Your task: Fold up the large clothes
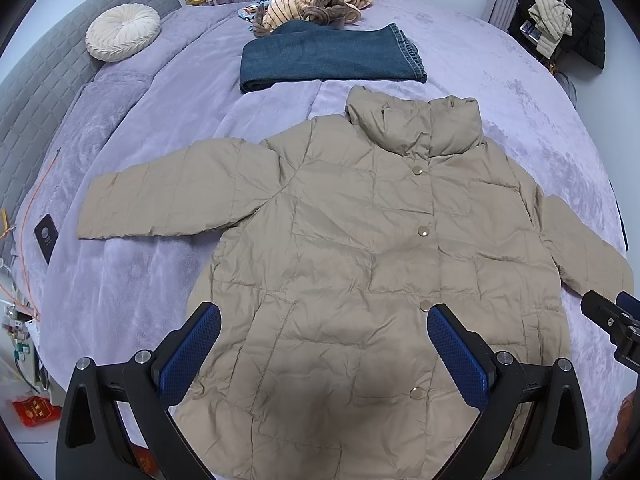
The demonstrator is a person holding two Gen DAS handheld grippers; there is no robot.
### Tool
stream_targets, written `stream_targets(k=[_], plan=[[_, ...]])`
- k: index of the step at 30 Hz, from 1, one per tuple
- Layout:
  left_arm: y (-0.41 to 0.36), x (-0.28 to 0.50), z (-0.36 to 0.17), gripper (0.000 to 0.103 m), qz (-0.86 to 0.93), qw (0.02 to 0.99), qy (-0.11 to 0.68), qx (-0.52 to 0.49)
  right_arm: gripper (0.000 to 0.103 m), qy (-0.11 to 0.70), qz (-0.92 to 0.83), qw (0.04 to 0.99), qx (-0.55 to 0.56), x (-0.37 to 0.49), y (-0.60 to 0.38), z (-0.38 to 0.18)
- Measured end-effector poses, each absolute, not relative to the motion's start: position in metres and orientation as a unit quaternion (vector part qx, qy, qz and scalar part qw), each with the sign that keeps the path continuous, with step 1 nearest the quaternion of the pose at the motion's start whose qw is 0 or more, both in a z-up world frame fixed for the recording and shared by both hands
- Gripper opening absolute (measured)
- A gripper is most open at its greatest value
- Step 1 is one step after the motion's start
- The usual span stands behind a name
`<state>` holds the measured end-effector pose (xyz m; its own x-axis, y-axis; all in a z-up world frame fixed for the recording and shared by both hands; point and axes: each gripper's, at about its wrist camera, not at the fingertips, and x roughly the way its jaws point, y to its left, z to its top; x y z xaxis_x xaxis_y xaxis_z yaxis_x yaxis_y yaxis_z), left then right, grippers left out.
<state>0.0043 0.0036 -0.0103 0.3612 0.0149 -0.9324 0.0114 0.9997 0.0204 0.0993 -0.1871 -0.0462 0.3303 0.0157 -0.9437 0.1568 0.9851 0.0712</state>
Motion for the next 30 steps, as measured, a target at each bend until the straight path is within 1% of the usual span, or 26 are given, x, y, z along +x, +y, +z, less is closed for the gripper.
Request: stream_targets(k=[30], plan=[[0.0051, 0.0053, -0.0138, 0.103, 0.0, 0.823, 0.568, 0.008, 0.103, 0.577, -0.046, 0.812, 0.073, 0.1004, -0.1868, -0.0461]])
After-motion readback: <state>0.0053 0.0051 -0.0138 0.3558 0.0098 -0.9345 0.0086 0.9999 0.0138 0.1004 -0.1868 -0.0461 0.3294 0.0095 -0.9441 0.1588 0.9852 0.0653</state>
